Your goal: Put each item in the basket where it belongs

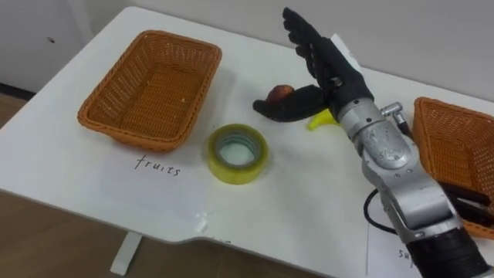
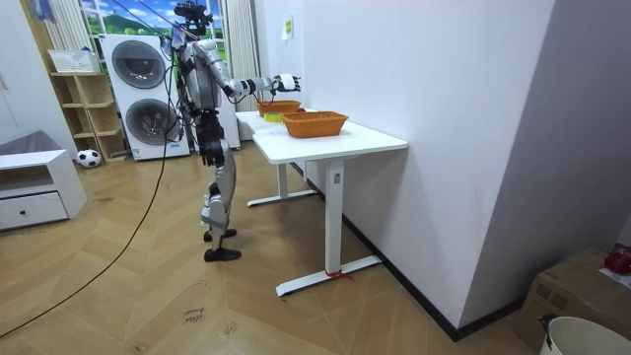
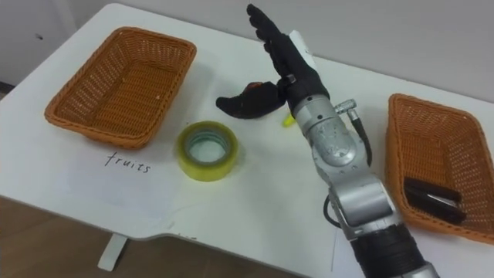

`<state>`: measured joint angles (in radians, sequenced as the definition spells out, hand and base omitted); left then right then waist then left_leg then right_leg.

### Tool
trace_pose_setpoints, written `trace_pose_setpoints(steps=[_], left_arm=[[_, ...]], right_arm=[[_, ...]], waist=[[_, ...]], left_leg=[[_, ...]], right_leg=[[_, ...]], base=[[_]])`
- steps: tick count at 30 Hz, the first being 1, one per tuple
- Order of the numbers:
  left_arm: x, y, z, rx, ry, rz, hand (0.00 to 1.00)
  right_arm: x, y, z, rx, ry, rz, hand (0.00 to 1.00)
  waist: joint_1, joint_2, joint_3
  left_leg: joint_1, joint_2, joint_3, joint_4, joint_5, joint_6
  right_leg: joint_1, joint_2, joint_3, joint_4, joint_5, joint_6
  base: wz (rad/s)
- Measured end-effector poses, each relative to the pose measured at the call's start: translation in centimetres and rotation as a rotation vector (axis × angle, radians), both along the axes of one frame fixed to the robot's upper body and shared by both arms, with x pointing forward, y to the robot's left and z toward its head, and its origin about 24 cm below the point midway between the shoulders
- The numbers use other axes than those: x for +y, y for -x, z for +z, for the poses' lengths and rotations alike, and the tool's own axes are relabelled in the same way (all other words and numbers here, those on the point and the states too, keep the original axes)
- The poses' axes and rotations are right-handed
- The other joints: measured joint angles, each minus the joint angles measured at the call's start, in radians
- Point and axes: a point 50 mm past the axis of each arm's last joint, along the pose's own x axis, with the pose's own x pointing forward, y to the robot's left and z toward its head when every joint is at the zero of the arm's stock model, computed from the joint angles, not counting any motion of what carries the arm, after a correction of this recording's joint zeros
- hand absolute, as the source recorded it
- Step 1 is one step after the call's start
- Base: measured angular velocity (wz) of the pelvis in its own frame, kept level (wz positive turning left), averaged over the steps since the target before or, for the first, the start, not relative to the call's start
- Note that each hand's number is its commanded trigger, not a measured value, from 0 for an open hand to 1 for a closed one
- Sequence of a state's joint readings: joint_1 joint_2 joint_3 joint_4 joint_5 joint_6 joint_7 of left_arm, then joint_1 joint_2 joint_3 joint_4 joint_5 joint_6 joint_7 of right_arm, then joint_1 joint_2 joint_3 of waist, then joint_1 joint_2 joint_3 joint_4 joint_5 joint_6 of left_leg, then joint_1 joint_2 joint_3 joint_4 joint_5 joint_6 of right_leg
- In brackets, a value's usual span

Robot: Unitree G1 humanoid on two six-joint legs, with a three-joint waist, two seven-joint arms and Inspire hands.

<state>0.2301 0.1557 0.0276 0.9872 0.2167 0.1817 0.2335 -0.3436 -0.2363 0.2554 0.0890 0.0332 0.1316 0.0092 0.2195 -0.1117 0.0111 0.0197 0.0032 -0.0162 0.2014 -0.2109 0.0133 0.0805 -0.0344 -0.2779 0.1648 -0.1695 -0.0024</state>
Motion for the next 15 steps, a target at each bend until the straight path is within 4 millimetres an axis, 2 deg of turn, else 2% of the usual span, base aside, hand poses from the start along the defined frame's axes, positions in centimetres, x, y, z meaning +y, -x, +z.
trace_pose_setpoints(steps=[8, 15], left_arm=[[0.0, -0.7, 0.2, -0.02, -0.015, -0.042, 0.0], [0.0, -0.5, 0.2, -0.013, -0.014, -0.041, 0.0]], right_arm=[[-0.1, -0.2, 0.0, -0.007, 0.014, -0.018, 0.0], [0.6, -0.1, -1.2, 0.033, 0.059, 0.007, 0.0]], waist=[[0.009, 0.004, -0.002], [0.014, 0.003, -0.0027]], left_leg=[[-0.012, 0.0, -0.002, 0.003, 0.002, 0.0], [-0.015, -0.002, 0.001, 0.003, 0.003, -0.001]], right_leg=[[-0.011, 0.0, 0.0, -0.001, 0.0, 0.0], [-0.013, 0.0, 0.0, -0.013, 0.0, 0.0]], base=[[0.0], [0.0]])
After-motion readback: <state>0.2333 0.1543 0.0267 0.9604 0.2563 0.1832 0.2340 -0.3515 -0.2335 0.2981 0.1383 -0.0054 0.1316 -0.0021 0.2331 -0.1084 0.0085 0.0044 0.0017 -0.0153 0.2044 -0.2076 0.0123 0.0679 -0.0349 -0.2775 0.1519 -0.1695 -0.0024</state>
